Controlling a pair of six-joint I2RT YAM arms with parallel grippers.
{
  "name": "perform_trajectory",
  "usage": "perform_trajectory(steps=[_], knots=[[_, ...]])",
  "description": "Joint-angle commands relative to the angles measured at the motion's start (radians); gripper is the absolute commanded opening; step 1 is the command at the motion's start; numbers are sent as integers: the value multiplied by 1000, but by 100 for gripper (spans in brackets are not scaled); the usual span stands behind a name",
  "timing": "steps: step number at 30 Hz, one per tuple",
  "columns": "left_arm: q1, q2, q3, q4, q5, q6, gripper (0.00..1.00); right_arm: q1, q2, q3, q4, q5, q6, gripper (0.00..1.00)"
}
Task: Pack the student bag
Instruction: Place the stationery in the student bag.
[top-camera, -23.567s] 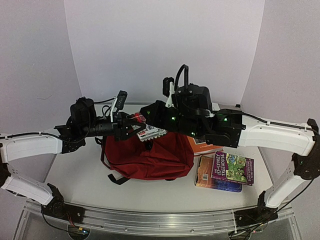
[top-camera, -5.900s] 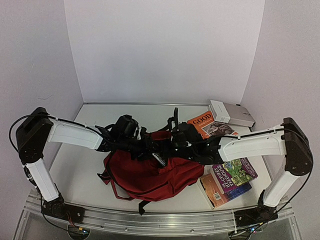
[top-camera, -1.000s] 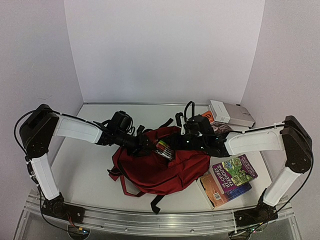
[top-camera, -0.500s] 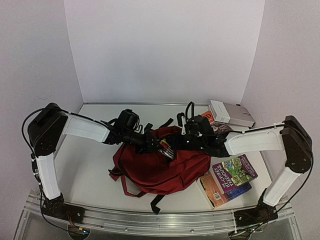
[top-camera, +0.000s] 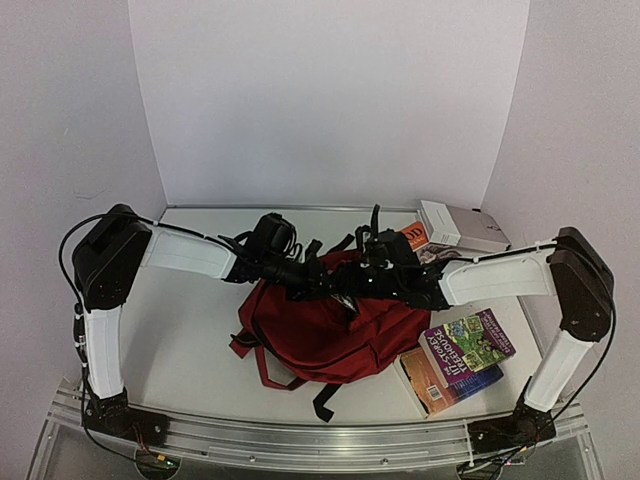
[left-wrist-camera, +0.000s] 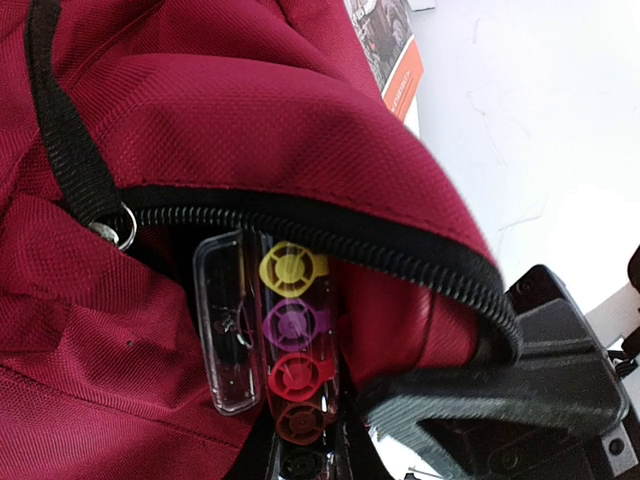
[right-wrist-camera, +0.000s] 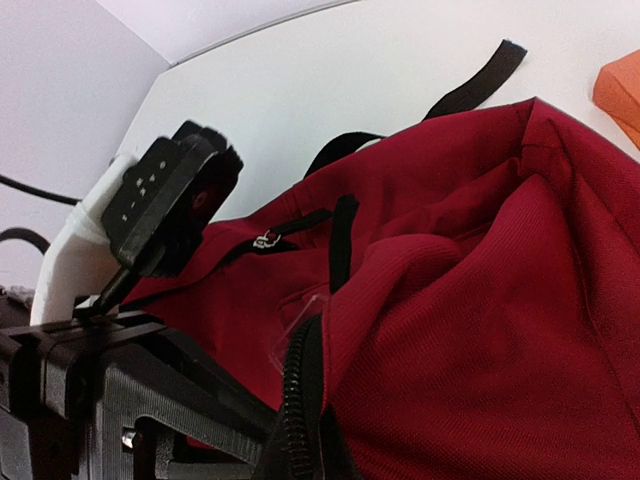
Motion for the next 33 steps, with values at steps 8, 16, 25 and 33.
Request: perform_trajectory(steps=[8,16,25,33], knots=[[-17,92,105,68,72,32,0,65,-99,-18,292,-228,-117,0],[4,111,72,94,76,18,3,73,-154,-64,293,-198,-117,0],[13,-71,-69,-21,-25,95,35,71,-193,-112,245,-55,-73,0],[40,-182,-79,-141,-134,163,60,72,-202,-114,238,-69,-78,0]])
